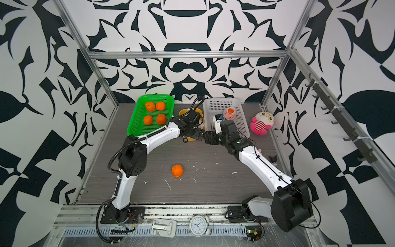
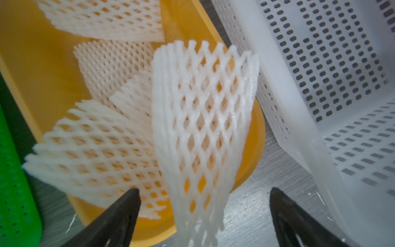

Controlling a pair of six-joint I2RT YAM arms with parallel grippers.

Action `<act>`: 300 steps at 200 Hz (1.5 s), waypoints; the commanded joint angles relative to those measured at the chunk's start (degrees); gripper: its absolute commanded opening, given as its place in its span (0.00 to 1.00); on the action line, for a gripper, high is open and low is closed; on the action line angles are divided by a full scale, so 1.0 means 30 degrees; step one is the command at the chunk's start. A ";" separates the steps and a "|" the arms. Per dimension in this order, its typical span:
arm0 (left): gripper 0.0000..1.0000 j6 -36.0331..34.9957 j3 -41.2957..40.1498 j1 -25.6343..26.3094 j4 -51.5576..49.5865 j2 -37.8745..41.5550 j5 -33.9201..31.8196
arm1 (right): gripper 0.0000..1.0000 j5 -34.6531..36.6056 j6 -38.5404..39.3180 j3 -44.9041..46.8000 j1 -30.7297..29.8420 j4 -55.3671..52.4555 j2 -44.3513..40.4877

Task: Remove foam nets from oranges
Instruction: Place the foam net into the storage box, then pick up the orange from the center of the board.

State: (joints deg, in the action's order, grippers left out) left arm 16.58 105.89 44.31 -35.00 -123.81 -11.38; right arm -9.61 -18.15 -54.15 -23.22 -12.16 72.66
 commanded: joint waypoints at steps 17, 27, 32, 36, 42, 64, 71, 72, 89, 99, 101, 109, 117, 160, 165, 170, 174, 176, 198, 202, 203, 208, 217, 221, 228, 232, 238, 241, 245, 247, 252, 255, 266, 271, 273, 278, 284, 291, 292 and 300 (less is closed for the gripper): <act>0.99 0.0262 0.0396 0.0398 -0.0285 0.1470 -0.0072 | 0.83 -0.0459 -0.0167 -0.0172 0.0058 0.0594 -0.0258; 1.00 0.0387 0.0250 0.0459 -0.0220 0.1745 0.0090 | 0.83 -0.0460 -0.0078 -0.0229 0.0065 0.0540 -0.0202; 0.99 0.0423 0.0163 0.0477 -0.0197 0.1893 0.0161 | 0.83 -0.0488 -0.0059 -0.0231 0.0065 0.0539 -0.0198; 0.99 0.0467 0.0125 0.0491 -0.0175 0.2015 0.0209 | 0.83 -0.0489 -0.0057 -0.0231 0.0065 0.0497 -0.0198; 0.99 0.0533 0.0042 0.0492 -0.0191 0.2217 0.0309 | 0.84 -0.0490 0.0014 -0.0253 0.0062 0.0373 -0.0201; 0.99 0.0701 -0.0607 0.0521 -0.0031 0.3119 0.0819 | 0.85 -0.0489 0.0261 -0.0261 0.0065 -0.0033 -0.0256; 0.99 0.0772 -0.0809 0.0521 -0.0040 0.3424 0.0970 | 0.86 -0.0467 0.0273 -0.0177 0.0065 -0.0131 -0.0286; 0.99 0.0787 -0.0840 0.0521 -0.0046 0.3494 0.0975 | 0.86 -0.0478 0.0291 -0.0175 0.0065 -0.0148 -0.0286; 0.99 0.1017 -0.1327 0.0522 -0.0386 0.4358 0.1428 | 0.87 -0.0440 0.0413 0.0086 0.0065 -0.0268 -0.0445; 0.99 0.1163 -0.1746 0.0521 -0.0623 0.4911 0.1895 | 0.87 -0.0380 0.0424 0.0245 0.0065 -0.0355 -0.0470; 0.99 0.1156 -0.1808 0.0521 -0.0692 0.5007 0.1970 | 0.87 -0.0359 0.0447 0.0261 0.0065 -0.0388 -0.0463; 0.99 0.1298 -0.2056 0.0525 -0.0998 0.5408 0.2324 | 0.87 -0.0463 0.0455 0.0384 0.0062 -0.0391 -0.0471; 0.99 0.1452 -0.2216 0.0521 -0.1491 0.5826 0.2828 | 0.88 -0.0667 0.0372 0.0569 0.0065 -0.0275 -0.0461; 0.99 0.1934 -0.4083 0.0390 -0.4517 0.8096 0.4405 | 0.98 -0.2185 -0.0131 0.3499 -0.0237 0.1291 -0.1251; 0.99 0.1941 -0.4383 0.0353 -0.4802 0.8385 0.4482 | 0.98 -0.2333 -0.0123 0.3883 -0.0256 0.1497 -0.1427; 0.99 0.1963 -0.4678 0.0296 -0.4905 0.8680 0.4704 | 0.98 -0.2365 -0.0127 0.4222 -0.0257 0.1623 -0.1662; 1.00 0.1975 -0.5010 0.0245 -0.4848 0.8978 0.4783 | 0.98 -0.2390 -0.0123 0.4462 -0.0268 0.1727 -0.1805; 0.99 0.1989 -0.5165 0.0218 -0.4824 0.9100 0.4787 | 0.98 -0.2415 -0.0114 0.4575 -0.0282 0.1781 -0.1889; 0.99 0.1956 -0.6458 -0.0020 -0.4797 1.0110 0.4941 | 0.98 -0.3678 0.0233 0.5514 -0.0509 0.2106 -0.2733; 1.00 0.1910 -0.6635 -0.0034 -0.4768 1.0232 0.4977 | 0.98 -0.4058 0.0304 0.5614 -0.0573 0.2146 -0.2852; 0.99 0.1898 -0.6683 -0.0035 -0.4753 1.0267 0.4956 | 0.98 -0.4149 0.0321 0.5621 -0.0576 0.2133 -0.2887; 0.99 0.1797 -0.6923 -0.0035 -0.4675 1.0411 0.4934 | 0.98 -0.4865 0.0337 0.5656 -0.0584 0.2049 -0.2946; 1.00 0.1619 -0.7376 -0.0035 -0.4338 1.0697 0.4756 | 0.98 -0.6107 0.0354 0.5580 -0.0579 0.1830 -0.3112; 0.99 0.1527 -0.7560 -0.0035 -0.4274 1.0816 0.4761 | 0.98 -0.6806 0.0313 0.5517 -0.0579 0.1726 -0.3176; 0.99 0.1263 -0.7889 0.0005 -0.3682 1.1024 0.4846 | 0.98 -0.7966 -0.0104 0.5511 -0.0579 0.1876 -0.3363; 0.99 0.1160 -0.8094 0.0084 -0.3394 1.1133 0.4805 | 0.98 -0.8307 -0.0503 0.5467 -0.0579 0.2016 -0.3464; 0.99 0.1082 -0.8415 0.0227 -0.3097 1.1257 0.4690 | 0.98 -0.8710 -0.1186 0.5316 -0.0581 0.2076 -0.3604; 0.99 0.0994 -0.8531 0.0312 -0.2958 1.1294 0.4695 | 0.98 -0.8977 -0.1501 0.5205 -0.0580 0.2115 -0.3645; 0.99 0.0926 -0.8685 0.0455 -0.2796 1.1295 0.4750 | 0.98 -0.9274 -0.1892 0.4994 -0.0585 0.2073 -0.3696; 0.99 0.0883 -0.8750 0.0519 -0.2759 1.1298 0.4757 | 0.98 -0.9505 -0.2182 0.4835 -0.0580 0.2016 -0.3737; 0.99 0.0786 -0.8861 0.0728 -0.2671 1.1273 0.4686 | 0.98 -0.9699 -0.2583 0.4625 -0.0601 0.1935 -0.3768; 1.00 0.0760 -0.8942 0.0862 -0.2634 1.1233 0.4636 | 0.98 -0.9748 -0.2862 0.4477 -0.0608 0.1904 -0.3812; 0.99 0.0729 -0.9250 0.1202 -0.2507 1.1221 0.4620 | 0.98 -0.9696 -0.3741 0.4069 -0.0608 0.1828 -0.4083; 0.99 0.0724 -0.9419 0.1251 -0.2442 1.1307 0.4639 | 0.98 -0.9447 -0.4039 0.3976 -0.0609 0.1780 -0.4270; 1.00 0.0761 -0.9498 0.1253 -0.2450 1.1352 0.4641 | 0.97 -0.9284 -0.4089 0.3926 -0.0609 0.1735 -0.4350; 0.99 0.0802 -0.9728 0.1254 -0.2388 1.1470 0.4649 | 0.97 -0.9007 -0.4050 0.3833 -0.0609 0.1543 -0.4547; 1.00 0.0829 -1.0071 0.1254 -0.2315 1.1683 0.4555 | 0.97 -0.8537 -0.3710 0.3719 -0.0609 0.1097 -0.4800; 0.99 0.0805 -1.0446 0.1254 -0.2369 1.1970 0.4390 | 0.97 -0.7466 -0.2879 0.3607 -0.0607 0.0142 -0.5115; 0.99 0.0805 -1.0478 0.1254 -0.2382 1.2038 0.4384 | 0.97 -0.7303 -0.2794 0.3607 -0.0608 0.0018 -0.5147; 0.99 0.0949 -1.0837 0.1254 -0.2615 1.2403 0.4417 | 0.97 -0.6539 -0.2221 0.3700 -0.0609 -0.0775 -0.5369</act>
State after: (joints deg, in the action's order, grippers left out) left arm 19.66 76.75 47.97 -41.25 -89.38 1.61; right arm -34.83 -26.83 -39.90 -24.88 -8.75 59.90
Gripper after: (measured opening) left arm 0.995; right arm 0.974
